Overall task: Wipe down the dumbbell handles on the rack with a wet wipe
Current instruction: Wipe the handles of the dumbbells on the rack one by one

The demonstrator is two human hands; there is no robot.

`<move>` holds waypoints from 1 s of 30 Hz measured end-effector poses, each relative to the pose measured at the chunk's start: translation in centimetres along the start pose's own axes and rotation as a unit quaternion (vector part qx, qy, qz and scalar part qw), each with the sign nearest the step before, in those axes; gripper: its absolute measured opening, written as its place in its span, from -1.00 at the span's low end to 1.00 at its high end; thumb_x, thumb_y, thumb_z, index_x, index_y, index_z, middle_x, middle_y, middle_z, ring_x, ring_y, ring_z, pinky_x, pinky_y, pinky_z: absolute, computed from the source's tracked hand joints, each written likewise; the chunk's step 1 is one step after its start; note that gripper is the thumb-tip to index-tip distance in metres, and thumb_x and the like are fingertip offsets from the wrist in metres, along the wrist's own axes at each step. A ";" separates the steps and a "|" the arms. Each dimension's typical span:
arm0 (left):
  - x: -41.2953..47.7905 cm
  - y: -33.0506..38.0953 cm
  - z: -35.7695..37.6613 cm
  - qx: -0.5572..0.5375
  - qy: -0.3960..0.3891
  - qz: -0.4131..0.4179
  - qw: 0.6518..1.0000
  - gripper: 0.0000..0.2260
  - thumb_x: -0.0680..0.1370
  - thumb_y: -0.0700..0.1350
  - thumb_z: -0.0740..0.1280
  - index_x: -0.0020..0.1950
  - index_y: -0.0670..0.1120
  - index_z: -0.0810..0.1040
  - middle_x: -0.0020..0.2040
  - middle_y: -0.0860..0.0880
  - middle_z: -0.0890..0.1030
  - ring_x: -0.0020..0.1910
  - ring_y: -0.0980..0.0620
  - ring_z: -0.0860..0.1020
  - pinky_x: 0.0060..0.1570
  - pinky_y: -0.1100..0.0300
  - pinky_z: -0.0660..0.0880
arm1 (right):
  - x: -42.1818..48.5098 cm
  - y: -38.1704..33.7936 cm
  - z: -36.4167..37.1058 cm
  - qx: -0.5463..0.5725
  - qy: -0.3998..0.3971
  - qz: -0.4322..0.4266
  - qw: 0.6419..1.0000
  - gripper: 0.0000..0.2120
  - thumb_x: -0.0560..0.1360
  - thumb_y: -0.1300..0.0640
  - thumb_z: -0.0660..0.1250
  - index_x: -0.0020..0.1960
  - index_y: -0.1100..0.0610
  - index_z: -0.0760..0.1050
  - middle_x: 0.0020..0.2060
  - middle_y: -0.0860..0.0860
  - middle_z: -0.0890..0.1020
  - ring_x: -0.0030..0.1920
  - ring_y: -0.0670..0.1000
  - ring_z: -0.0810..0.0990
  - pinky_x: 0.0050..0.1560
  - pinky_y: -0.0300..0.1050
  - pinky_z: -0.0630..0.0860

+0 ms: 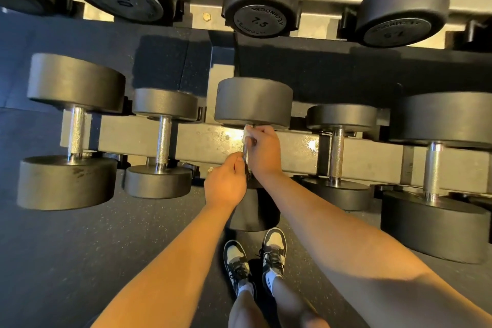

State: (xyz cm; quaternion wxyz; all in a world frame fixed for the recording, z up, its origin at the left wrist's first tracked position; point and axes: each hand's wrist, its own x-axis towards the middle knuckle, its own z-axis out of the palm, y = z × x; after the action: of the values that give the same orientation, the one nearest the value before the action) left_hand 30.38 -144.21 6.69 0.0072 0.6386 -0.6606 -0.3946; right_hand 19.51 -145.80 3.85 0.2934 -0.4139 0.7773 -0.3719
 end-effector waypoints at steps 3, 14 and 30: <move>0.0 0.0 0.2 -0.028 0.022 -0.002 0.999 -0.64 0.73 0.06 0.00 0.47 0.13 0.43 0.20 -0.04 0.63 0.18 -0.12 0.56 0.13 0.04 0.43 | -0.5 0.5 0.2 -0.009 -0.011 -0.003 1.000 -0.77 0.58 0.29 0.35 0.22 0.19 0.61 -0.02 -0.03 0.47 0.02 0.00 0.52 0.14 -0.19 0.51; 0.4 -1.1 0.8 -0.079 0.034 -0.020 0.996 -0.64 0.68 0.12 -0.01 0.34 0.24 0.50 0.14 0.04 0.67 0.11 -0.05 0.60 0.20 -0.08 0.50 | 0.0 0.1 -0.9 0.011 -0.010 0.028 1.000 -0.72 0.57 0.30 0.36 0.26 0.16 0.61 0.02 -0.01 0.53 0.03 -0.07 0.53 0.17 -0.31 0.48; -0.3 -0.2 0.0 -0.101 0.007 -0.026 0.995 -0.69 0.74 -0.04 0.04 0.26 0.01 0.57 -0.02 0.02 0.60 -0.18 0.16 0.48 -0.16 0.21 0.30 | -3.9 2.5 -3.7 0.003 -0.247 0.172 0.953 -0.77 0.58 0.21 0.32 0.18 0.09 0.67 0.15 0.03 0.61 0.15 0.02 0.57 0.14 -0.24 0.46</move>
State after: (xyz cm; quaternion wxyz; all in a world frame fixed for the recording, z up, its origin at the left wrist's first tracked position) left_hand 30.57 -143.93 6.73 0.0660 0.6543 -0.6005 -0.4548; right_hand 17.54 -140.26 4.42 0.5372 -0.3520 0.7390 -0.2038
